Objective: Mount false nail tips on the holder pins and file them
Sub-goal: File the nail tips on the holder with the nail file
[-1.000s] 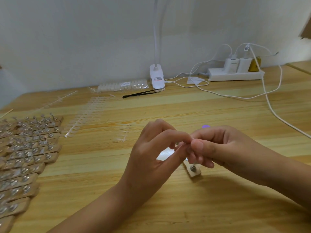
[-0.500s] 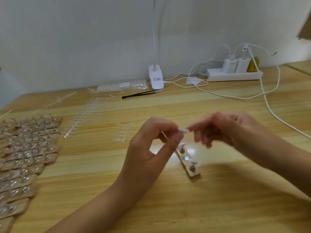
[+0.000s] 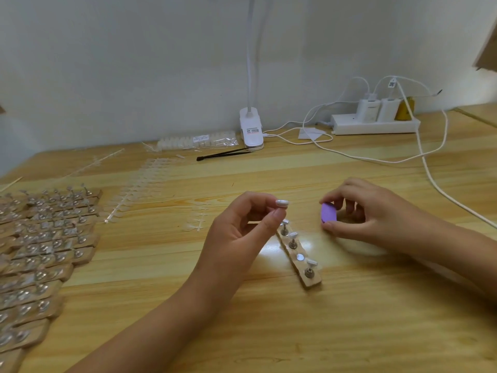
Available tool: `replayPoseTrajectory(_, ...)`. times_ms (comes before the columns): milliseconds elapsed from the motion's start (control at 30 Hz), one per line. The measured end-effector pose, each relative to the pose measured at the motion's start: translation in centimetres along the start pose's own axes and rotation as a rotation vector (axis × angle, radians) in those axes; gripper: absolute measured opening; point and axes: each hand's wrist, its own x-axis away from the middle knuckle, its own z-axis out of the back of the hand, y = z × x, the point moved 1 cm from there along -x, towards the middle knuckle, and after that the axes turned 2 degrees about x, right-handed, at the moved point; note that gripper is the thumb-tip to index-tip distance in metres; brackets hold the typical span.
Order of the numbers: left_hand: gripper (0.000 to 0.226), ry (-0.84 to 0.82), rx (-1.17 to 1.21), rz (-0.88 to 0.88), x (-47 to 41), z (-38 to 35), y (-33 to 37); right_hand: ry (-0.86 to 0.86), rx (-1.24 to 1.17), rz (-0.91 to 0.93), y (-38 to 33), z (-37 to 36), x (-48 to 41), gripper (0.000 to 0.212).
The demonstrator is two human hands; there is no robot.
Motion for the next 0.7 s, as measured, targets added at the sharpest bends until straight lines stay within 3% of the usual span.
replayPoseTrajectory(100, 0.009, -0.010, 0.009, -0.004, 0.0, 0.1, -0.1, 0.072, -0.362, 0.020, -1.0, 0.2, 0.3, 0.037)
replayPoseTrajectory(200, 0.007, -0.019, 0.004, -0.008, 0.0, 0.1, -0.2, -0.141, -1.051, -0.017, -2.1, -0.4, 0.2, 0.041)
replayPoseTrajectory(267, 0.008, -0.022, 0.002, -0.012, -0.1, 0.1, -0.2, -0.257, -1.274, -0.057, -2.5, -0.8, 0.2, 0.041)
replayPoseTrajectory(367, 0.008, -0.031, 0.001, -0.021, 0.0, 0.1, -0.2, -0.315, -1.273, -0.028, -2.8, -1.2, 0.6, 0.042)
replayPoseTrajectory(567, 0.005, -0.042, 0.005, -0.022, 0.0, 0.0, -0.2, -0.200, -1.196, -0.011, -3.5, -1.3, 0.9, 0.037)
replayPoseTrajectory(700, 0.004, -0.046, 0.018, -0.022, 0.0, 0.0, -0.4, -0.164, -1.063, 0.045, -4.1, -1.3, 1.2, 0.046)
